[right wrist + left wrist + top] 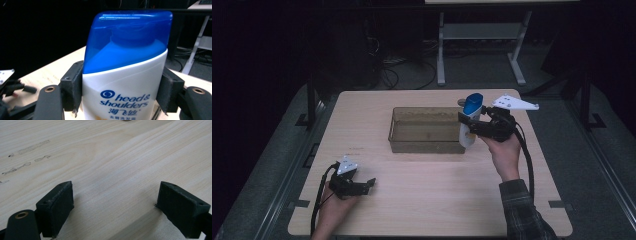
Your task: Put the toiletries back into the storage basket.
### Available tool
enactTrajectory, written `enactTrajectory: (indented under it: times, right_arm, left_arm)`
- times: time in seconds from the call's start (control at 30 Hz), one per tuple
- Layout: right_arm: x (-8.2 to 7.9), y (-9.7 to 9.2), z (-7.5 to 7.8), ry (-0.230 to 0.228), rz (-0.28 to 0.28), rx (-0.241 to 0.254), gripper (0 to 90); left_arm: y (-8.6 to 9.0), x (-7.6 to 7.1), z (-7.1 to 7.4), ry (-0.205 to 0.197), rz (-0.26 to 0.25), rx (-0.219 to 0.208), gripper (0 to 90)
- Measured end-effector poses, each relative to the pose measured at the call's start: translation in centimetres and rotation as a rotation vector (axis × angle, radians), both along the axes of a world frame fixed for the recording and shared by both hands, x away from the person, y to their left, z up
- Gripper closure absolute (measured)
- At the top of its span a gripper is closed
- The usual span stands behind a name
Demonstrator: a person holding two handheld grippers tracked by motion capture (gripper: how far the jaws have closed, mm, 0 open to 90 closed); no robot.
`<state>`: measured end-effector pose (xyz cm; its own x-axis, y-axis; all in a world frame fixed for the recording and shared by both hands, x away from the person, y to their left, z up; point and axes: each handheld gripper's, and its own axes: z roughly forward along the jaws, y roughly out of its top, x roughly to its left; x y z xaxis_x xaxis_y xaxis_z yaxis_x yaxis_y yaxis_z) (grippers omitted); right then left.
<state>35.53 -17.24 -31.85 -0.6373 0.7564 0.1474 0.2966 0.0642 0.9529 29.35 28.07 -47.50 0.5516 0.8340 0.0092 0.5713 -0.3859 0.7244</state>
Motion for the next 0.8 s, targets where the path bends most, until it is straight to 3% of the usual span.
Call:
enactTrajectory:
  times: [0.27, 0.8]
  right_arm:
    - [2.0, 0.7, 0.1, -0.013, -0.016, 0.013, 32.8]
    - [4.8, 1.2, -2.6, 0.028, -0.026, 0.025, 32.7]
  left_arm:
    - [0.0, 0.0, 0.0, -0.001, -0.001, 0.003, 12.3]
    - [0.0, 0.0, 0.0, 0.001, -0.001, 0.0, 12.3]
